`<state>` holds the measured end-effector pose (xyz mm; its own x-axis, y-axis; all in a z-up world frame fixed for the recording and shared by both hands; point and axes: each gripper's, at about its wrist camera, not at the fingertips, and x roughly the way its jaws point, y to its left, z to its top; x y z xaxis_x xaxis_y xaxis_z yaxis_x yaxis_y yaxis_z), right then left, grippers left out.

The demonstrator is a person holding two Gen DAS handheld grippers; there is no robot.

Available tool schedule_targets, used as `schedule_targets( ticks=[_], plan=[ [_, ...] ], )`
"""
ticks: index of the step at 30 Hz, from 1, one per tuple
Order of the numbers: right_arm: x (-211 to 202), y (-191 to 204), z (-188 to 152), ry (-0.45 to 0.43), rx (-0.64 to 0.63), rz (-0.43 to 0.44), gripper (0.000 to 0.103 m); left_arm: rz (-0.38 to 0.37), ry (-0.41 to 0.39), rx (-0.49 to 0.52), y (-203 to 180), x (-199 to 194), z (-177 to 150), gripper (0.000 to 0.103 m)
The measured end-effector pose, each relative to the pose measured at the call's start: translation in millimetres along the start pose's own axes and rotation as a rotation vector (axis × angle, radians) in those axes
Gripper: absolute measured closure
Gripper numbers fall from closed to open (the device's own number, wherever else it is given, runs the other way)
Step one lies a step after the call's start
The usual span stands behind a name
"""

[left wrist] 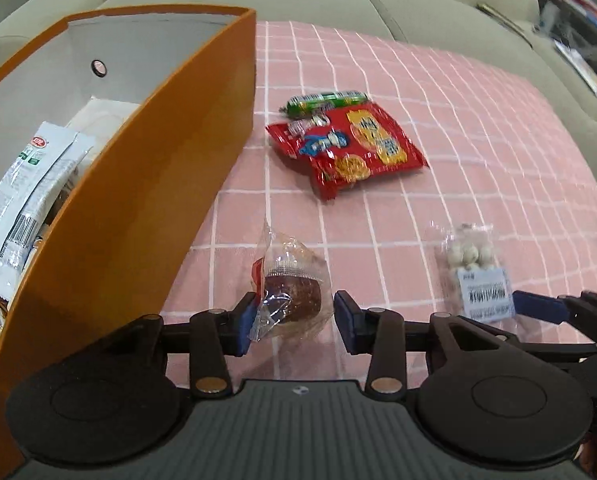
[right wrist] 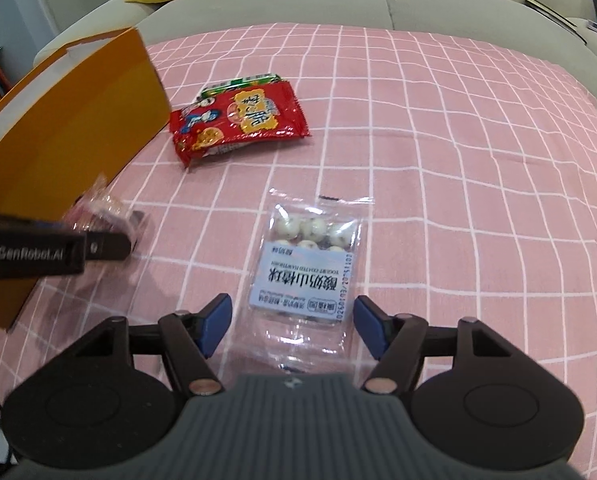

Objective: Organize snacks
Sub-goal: 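Grasp the brown pastry with the left gripper while the right grasps the candy-ball bag, then carry the pastry and candy-ball bag over the box and lower them inside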

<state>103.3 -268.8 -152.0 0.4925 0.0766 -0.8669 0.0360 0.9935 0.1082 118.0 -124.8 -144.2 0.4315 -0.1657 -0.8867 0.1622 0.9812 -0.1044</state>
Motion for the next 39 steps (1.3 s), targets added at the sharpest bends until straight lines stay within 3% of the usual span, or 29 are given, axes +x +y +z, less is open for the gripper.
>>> schedule_targets(
  ticks=[3,5,13,23,29,39],
  plan=[
    [4,3,8,-0.018,0.007,-0.019,0.029,0.021,-0.036,-0.013,0,1,4,0.046],
    [9,5,13,-0.016,0.001,-0.029,0.028,0.022,-0.035,-0.006,-2,3,7,0.045],
    [23,12,13,0.003,-0.019,-0.067,0.042,0.007,-0.021,-0.013,-2,10,7,0.056],
    [21,15,13,0.022,-0.049,-0.071,0.047,-0.009,-0.036,0.007,-4,4,3,0.061],
    [9,18,5,0.034,-0.024,-0.041,0.047,-0.030,-0.056,0.019,-4,-15,-2,0.061],
    [-39,31,-4,-0.027,0.004,0.012,0.047,-0.048,-0.090,0.035,-3,-52,-9,0.062]
  ],
)
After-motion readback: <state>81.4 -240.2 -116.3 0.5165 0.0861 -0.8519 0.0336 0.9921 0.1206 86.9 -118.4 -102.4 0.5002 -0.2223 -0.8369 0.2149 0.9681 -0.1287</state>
